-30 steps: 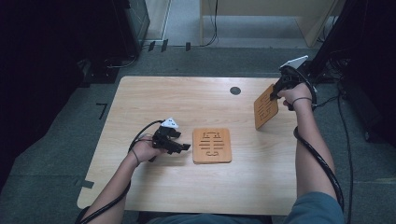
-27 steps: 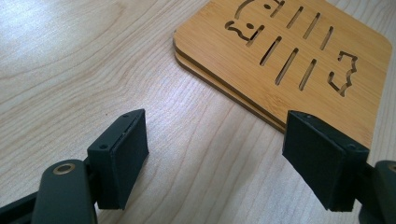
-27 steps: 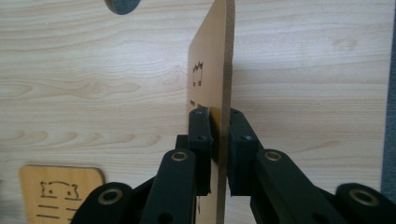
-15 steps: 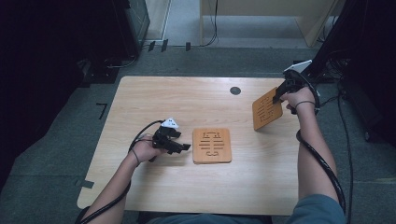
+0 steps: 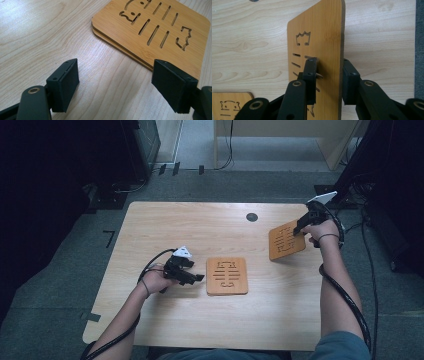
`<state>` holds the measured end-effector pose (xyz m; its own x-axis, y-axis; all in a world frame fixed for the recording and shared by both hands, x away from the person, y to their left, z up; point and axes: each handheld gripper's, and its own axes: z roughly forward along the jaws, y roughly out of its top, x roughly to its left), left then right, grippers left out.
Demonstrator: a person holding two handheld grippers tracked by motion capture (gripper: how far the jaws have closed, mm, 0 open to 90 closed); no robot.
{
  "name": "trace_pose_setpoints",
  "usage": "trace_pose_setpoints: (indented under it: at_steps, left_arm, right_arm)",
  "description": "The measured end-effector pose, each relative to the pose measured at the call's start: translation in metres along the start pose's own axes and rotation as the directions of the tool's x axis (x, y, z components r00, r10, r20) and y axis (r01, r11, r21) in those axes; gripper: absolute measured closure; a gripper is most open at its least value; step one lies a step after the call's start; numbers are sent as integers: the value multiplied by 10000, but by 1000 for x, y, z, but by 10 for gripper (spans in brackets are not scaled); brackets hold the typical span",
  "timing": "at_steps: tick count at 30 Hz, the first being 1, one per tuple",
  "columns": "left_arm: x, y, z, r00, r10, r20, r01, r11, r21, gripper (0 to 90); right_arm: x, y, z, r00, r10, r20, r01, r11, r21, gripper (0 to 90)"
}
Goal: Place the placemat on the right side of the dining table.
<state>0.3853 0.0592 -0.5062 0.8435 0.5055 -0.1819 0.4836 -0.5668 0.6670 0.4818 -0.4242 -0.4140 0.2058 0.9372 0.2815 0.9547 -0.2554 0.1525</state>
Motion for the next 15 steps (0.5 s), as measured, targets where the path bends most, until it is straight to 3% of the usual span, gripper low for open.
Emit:
trace_pose_setpoints:
  at_steps: [15]
  left_arm:
    - [0,0,0,10000,40,-2,-40,10000,-8,209]
  right_arm:
    - [-11,-4,13,9995,257,-183,-257,9997,14,650]
